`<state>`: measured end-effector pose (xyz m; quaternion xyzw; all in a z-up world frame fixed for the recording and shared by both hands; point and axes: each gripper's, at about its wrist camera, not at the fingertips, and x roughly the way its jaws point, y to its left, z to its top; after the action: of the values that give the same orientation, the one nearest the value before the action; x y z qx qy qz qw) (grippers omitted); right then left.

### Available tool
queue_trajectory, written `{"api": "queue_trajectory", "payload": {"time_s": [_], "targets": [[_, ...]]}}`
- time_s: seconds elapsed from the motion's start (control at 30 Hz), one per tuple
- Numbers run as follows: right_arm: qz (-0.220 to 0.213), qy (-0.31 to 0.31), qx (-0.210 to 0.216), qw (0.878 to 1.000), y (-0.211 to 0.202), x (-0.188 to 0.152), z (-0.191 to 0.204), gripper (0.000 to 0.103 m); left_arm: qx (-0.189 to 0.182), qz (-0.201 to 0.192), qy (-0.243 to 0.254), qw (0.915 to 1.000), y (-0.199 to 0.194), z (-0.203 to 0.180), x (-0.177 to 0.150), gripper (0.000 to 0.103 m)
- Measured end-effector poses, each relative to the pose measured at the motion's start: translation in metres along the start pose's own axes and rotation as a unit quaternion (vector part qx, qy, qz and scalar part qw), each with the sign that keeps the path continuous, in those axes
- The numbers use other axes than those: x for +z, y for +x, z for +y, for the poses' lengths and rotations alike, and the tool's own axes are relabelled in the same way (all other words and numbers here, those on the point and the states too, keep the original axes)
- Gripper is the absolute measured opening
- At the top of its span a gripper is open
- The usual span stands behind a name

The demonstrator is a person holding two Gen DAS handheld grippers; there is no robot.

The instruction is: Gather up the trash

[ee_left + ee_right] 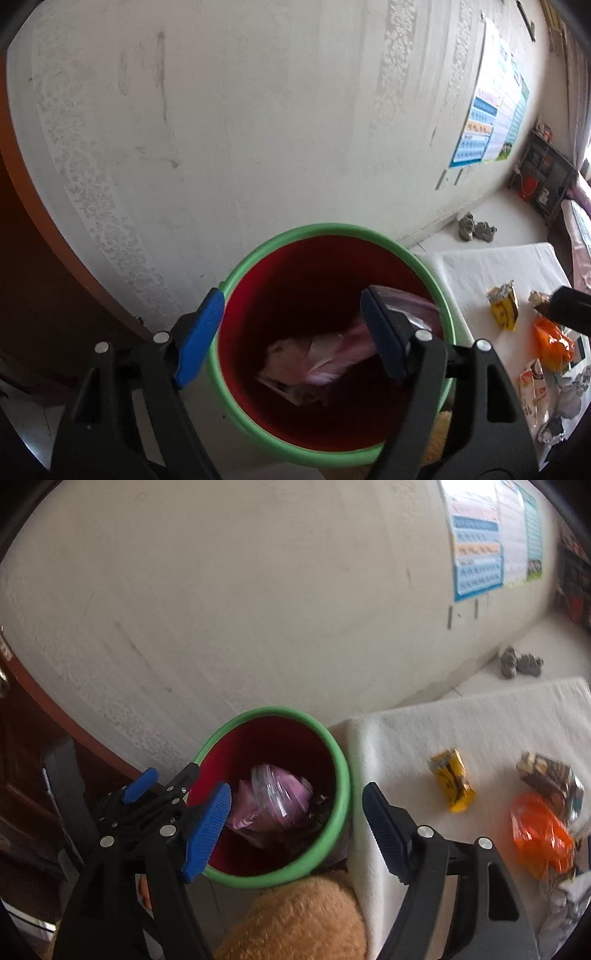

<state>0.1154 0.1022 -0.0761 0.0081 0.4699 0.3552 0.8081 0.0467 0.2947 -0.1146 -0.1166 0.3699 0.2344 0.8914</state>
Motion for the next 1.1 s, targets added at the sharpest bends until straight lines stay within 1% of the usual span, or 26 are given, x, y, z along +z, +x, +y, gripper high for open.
{"api": "queue_trajectory", "payload": {"time_s": [0.07,0.13,0.17,0.27,0.33,0.37,0.4,0.43,0.47,0.5,0.53,0.57,0.6,0.63,0.67,0.7,0.77,0.8,0.83,0.87,0.9,0.97,1.07,1.1], "targets": [[-0.004,-0.004,-0.020,1.000,-0.015,-0.006,-0.011,0.072,-0.002,-0.005,0.008,1.0000,-0.004,-0.005,0.001,0.073],[-0.010,-0.013,-0.058,0.998,-0.036,-0.016,-0.029,0.072,-0.009,-0.009,0.012,0.9998,-0.009,-0.013,0.001,0.073],[-0.014,-0.015,-0.083,0.996,-0.050,-0.021,-0.044,0.072,-0.014,-0.010,0.015,0.9997,-0.011,-0.018,0.001,0.073],[-0.016,0.001,-0.135,0.991,-0.079,-0.029,-0.087,0.079,-0.029,-0.012,0.030,0.9990,-0.017,-0.038,0.001,0.073],[-0.015,0.025,-0.175,0.984,-0.104,-0.036,-0.128,0.079,-0.044,-0.014,0.048,0.9978,-0.024,-0.057,-0.001,0.073],[-0.016,0.038,-0.200,0.979,-0.116,-0.040,-0.147,0.079,-0.049,-0.014,0.054,0.9973,-0.027,-0.063,-0.003,0.073],[-0.018,0.061,-0.234,0.970,-0.130,-0.047,-0.174,0.079,-0.055,-0.015,0.059,0.9966,-0.029,-0.071,-0.004,0.073],[-0.021,0.087,-0.257,0.962,-0.142,-0.055,-0.198,0.079,-0.065,-0.014,0.065,0.9957,-0.033,-0.081,-0.005,0.074],[-0.024,0.112,-0.272,0.955,-0.149,-0.063,-0.215,0.079,-0.074,-0.013,0.070,0.9947,-0.037,-0.090,-0.007,0.073],[-0.027,0.160,-0.289,0.943,-0.159,-0.077,-0.243,0.079,-0.082,-0.012,0.075,0.9937,-0.040,-0.100,-0.008,0.073],[-0.028,0.197,-0.297,0.934,-0.164,-0.090,-0.260,0.079,-0.095,-0.011,0.086,0.9917,-0.045,-0.115,-0.010,0.073],[-0.023,0.247,-0.298,0.922,-0.168,-0.106,-0.282,0.079,-0.102,-0.011,0.093,0.9904,-0.048,-0.123,-0.012,0.073],[-0.020,0.274,-0.291,0.916,-0.169,-0.114,-0.292,0.079,-0.110,-0.009,0.100,0.9888,-0.050,-0.133,-0.015,0.073],[-0.021,0.301,-0.275,0.913,-0.171,-0.121,-0.300,0.079,-0.125,-0.003,0.107,0.9864,-0.053,-0.147,-0.018,0.073],[-0.023,0.316,-0.257,0.913,-0.171,-0.127,-0.303,0.079,-0.134,0.003,0.108,0.9850,-0.054,-0.155,-0.021,0.073],[-0.022,0.318,-0.240,0.917,-0.169,-0.129,-0.299,0.079,-0.145,0.011,0.110,0.9832,-0.054,-0.164,-0.025,0.073],[-0.010,0.288,-0.228,0.930,-0.162,-0.125,-0.283,0.079,-0.168,0.033,0.118,0.9782,-0.054,-0.187,-0.035,0.073],[-0.002,0.264,-0.221,0.939,-0.155,-0.122,-0.270,0.079,-0.178,0.043,0.129,0.9747,-0.054,-0.200,-0.041,0.073],[0.006,0.245,-0.212,0.946,-0.149,-0.121,-0.260,0.079,-0.182,0.049,0.141,0.9719,-0.054,-0.209,-0.047,0.073],[0.013,0.235,-0.204,0.950,-0.143,-0.119,-0.254,0.079,-0.184,0.052,0.150,0.9700,-0.055,-0.217,-0.051,0.073],[0.029,0.223,-0.190,0.956,-0.135,-0.117,-0.247,0.081,-0.186,0.054,0.161,0.9679,-0.056,-0.223,-0.056,0.073],[0.062,0.212,-0.171,0.960,-0.122,-0.118,-0.244,0.083,-0.187,0.061,0.178,0.9640,-0.057,-0.235,-0.066,0.073],[0.094,0.210,-0.168,0.959,-0.104,-0.126,-0.243,0.083,-0.195,0.085,0.179,0.9605,-0.053,-0.244,-0.074,0.073],[0.104,0.212,-0.167,0.957,-0.098,-0.129,-0.244,0.080,-0.198,0.094,0.178,0.9593,-0.050,-0.247,-0.076,0.073]]}}
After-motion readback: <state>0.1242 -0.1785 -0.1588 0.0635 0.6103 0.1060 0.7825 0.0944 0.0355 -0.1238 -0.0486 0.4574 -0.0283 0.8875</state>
